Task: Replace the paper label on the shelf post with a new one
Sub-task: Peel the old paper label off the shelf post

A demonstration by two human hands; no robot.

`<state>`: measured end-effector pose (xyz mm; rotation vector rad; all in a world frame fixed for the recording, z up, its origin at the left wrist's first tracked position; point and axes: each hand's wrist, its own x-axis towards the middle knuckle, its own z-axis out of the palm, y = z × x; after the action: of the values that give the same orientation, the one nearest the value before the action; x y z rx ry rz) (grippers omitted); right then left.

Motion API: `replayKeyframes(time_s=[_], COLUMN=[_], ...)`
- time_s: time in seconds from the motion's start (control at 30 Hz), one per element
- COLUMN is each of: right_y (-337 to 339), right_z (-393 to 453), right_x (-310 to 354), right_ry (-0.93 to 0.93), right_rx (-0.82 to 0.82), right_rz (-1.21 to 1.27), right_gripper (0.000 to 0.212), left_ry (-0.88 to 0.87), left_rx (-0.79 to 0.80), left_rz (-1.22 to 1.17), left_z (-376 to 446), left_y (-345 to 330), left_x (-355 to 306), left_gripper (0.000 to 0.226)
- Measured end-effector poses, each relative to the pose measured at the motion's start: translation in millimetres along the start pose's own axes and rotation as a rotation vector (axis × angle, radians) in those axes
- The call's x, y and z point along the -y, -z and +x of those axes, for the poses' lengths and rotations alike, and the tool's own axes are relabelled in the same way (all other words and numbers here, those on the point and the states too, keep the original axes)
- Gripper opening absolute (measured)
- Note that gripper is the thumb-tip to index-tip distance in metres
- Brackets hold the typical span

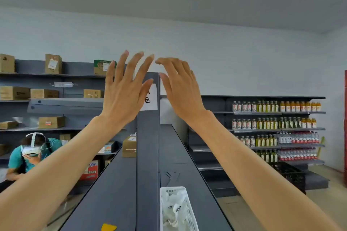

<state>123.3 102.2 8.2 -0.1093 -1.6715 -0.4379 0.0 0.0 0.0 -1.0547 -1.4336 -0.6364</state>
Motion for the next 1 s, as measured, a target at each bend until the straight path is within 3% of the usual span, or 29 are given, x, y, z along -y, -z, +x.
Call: replayKeyframes(time_s=[0.13,0.3,0.4,0.67,1.0], right_y=[-12.9,-28.5,-36.3,-50.3,-57.6], right_z=[-1.9,1.3,10.3,34.9,34.9], right_x=[-9.9,-11.0,-3.4,-1.0,-10.3], right_ry=[-0.123,-0.116,-0.082,0.142,0.221], right_rx=[0.062,0.213,0.306,0.36,0.328], right_rz=[0.234,0.309,0.274,-0.024,-0.094], right_gripper=[0.038,0.035,0.032,0.036,0.018], left_ry=[0.027,0.138,0.109,-0.084,-0.069], left_rx=[-0.089,-0.175,-0.164,-0.011,-0.044], left_rz=[-0.074,-0.395,-0.469,-0.525,-0.719], left_z=[-2.7,-1.2,0.9,7.8,10.1], left_y=[-12.4,-33.3,-44.7,-71.3,-82.8], left_x=[4.4,25.1,40.8,72.6,76.3], left_gripper=[0.039,0.027,0.033,0.044,0.046])
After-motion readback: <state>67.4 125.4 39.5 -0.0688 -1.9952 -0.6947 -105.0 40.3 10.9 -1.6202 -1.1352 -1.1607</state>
